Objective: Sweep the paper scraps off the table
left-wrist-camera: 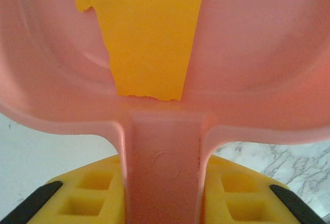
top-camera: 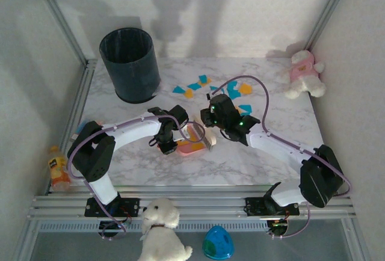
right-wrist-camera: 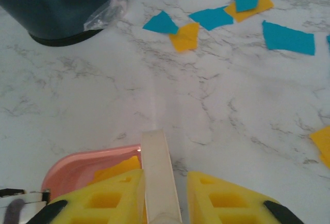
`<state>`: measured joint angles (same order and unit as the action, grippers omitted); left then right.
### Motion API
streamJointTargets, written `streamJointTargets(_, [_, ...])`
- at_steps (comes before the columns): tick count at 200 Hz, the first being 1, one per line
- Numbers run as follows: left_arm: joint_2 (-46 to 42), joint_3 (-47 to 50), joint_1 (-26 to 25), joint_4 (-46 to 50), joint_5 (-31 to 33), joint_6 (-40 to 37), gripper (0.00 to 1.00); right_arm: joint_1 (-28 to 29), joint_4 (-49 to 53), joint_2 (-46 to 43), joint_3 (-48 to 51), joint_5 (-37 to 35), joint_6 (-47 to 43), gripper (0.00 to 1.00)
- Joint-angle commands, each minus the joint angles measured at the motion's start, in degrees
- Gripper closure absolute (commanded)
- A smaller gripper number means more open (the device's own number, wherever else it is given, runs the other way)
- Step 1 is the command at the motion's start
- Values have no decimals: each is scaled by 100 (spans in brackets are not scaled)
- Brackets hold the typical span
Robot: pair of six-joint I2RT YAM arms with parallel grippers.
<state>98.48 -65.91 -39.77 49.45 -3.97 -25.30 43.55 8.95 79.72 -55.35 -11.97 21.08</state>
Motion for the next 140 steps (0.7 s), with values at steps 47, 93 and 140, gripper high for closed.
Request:
streamJointTargets(47, [-64,-307,42,-86,400,327,100,40,-222,-678,419,-1172,137,100])
streamJointTargets(93, [-143,-500,82,-219,655,603,100,13,48,-1019,515,-1580,-77,100])
streamJointTargets(140, [-138,-764,174,-322,999,870,100,-48,295,-1449,646,-1660,-83,100])
